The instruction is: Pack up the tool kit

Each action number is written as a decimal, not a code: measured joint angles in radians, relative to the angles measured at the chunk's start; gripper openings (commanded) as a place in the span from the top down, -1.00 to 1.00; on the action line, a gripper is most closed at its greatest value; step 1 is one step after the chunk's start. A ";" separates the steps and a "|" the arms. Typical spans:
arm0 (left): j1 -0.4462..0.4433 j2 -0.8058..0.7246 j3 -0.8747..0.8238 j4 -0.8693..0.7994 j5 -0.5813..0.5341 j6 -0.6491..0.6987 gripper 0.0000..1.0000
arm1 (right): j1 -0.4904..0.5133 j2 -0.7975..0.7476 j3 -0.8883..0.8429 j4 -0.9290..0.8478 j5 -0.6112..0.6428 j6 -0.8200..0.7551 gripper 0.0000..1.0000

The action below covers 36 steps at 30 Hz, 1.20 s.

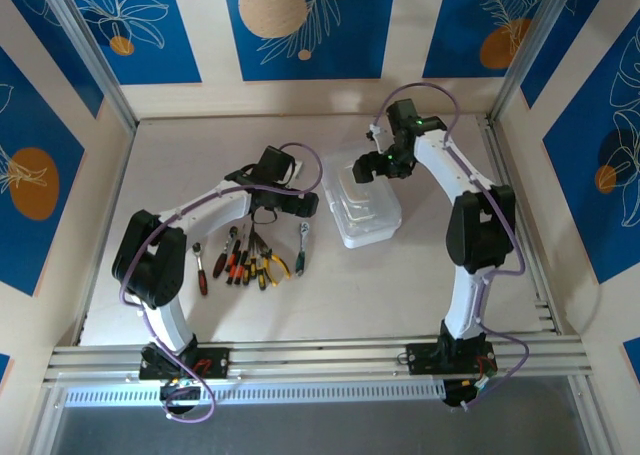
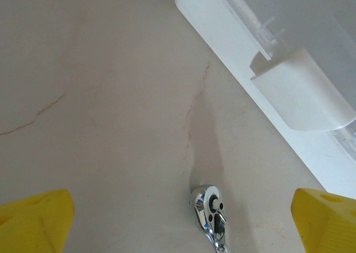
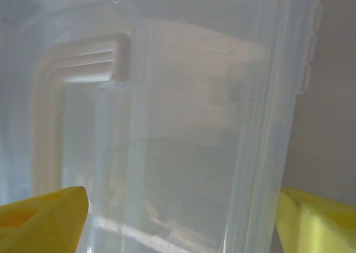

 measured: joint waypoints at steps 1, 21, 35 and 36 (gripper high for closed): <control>0.000 0.000 0.000 0.000 0.000 0.000 -0.99 | 0.008 0.024 0.024 -0.020 0.020 -0.003 -0.71; 0.000 0.000 -0.004 0.004 0.000 0.000 -1.00 | -0.008 0.010 -0.008 0.008 0.007 0.002 0.26; 0.000 0.000 -0.004 0.003 0.000 0.001 -0.99 | -0.222 -0.150 -0.376 0.355 -0.383 0.108 0.31; 0.000 0.000 -0.004 0.003 0.000 0.001 -0.99 | -0.243 -0.153 -0.399 0.373 -0.420 0.125 0.31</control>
